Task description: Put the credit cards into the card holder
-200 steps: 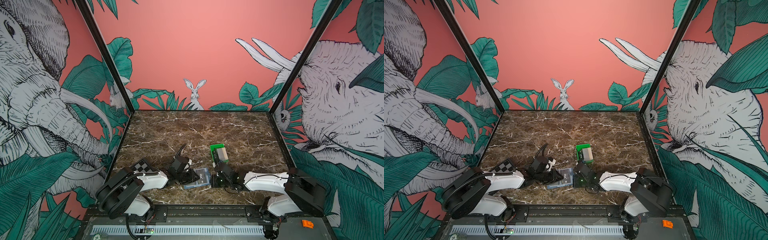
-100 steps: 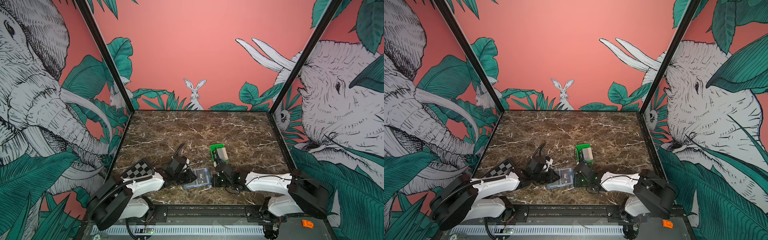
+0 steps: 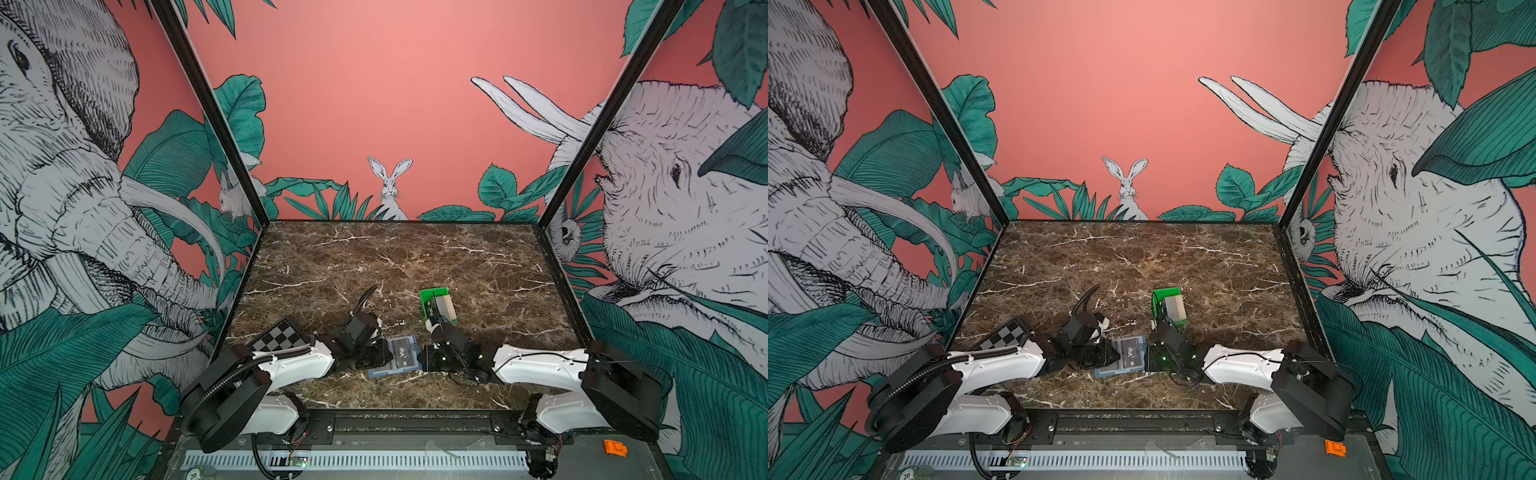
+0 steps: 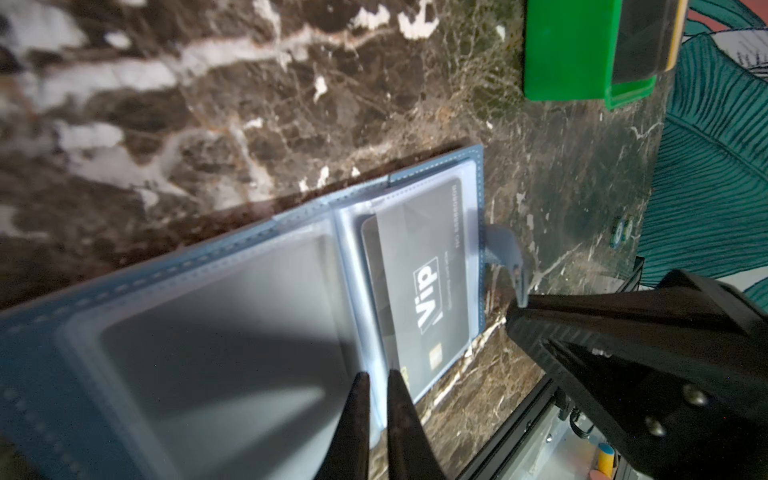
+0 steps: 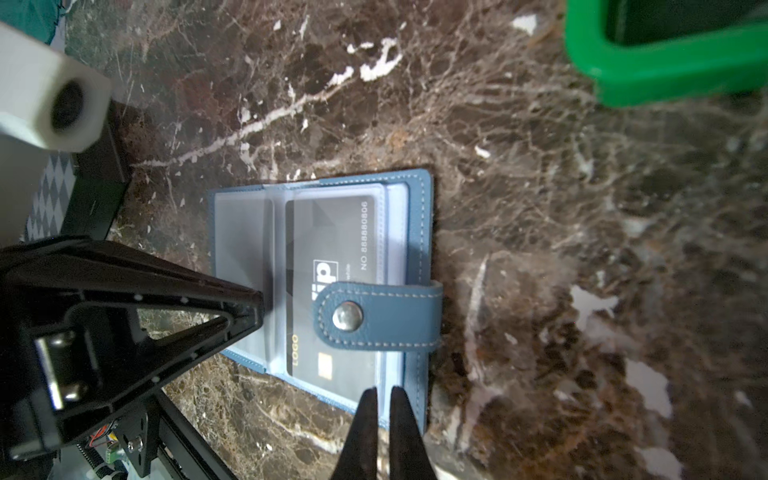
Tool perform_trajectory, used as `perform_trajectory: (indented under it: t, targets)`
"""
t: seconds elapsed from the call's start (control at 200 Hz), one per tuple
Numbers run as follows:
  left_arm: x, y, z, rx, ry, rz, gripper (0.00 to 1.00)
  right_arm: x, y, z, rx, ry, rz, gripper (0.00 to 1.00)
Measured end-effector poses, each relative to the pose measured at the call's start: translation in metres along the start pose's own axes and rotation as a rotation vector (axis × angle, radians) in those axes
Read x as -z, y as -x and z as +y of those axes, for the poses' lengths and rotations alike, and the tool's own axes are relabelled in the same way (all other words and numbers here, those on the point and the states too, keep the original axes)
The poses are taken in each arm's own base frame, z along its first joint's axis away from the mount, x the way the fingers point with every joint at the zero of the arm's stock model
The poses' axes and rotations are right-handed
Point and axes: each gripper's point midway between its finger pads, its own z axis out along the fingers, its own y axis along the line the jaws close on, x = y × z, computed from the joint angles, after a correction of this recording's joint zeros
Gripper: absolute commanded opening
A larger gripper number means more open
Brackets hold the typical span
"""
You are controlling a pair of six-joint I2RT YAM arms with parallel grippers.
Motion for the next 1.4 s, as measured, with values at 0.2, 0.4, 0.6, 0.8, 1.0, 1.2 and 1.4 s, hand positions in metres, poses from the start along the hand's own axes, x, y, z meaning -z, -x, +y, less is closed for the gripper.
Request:
perform_trajectory:
  t: [0.2, 0.4, 0.6, 0.8, 1.0, 1.2, 1.4]
  targets:
    - [-0.002, 0.001, -0.002, -0.005, 0.006, 0.004, 0.12, -0.001, 0.001, 0.003, -0.001, 0.014, 0.000, 0.09]
    - [-0.006, 0.000, -0.002, -0.006, 0.012, 0.015, 0.12, -0.004, -0.003, 0.001, -0.005, 0.009, 0.015, 0.09]
    - [-0.009, -0.001, -0.001, -0.008, 0.017, 0.023, 0.12, -0.006, -0.003, 0.001, -0.006, 0.010, 0.017, 0.09]
    - [-0.011, -0.001, -0.001, -0.008, 0.023, 0.027, 0.12, -0.007, -0.004, 0.000, -0.014, 0.009, 0.019, 0.10]
    - [-0.012, -0.001, -0.001, -0.008, 0.026, 0.028, 0.12, -0.008, -0.002, 0.006, -0.021, 0.036, 0.014, 0.13]
    - [-0.013, -0.001, 0.000, -0.009, 0.032, 0.028, 0.10, -0.011, -0.002, 0.009, -0.027, 0.050, 0.020, 0.16]
    - [-0.015, -0.001, -0.002, -0.013, 0.036, 0.032, 0.09, -0.012, -0.003, 0.008, -0.032, 0.053, 0.021, 0.18]
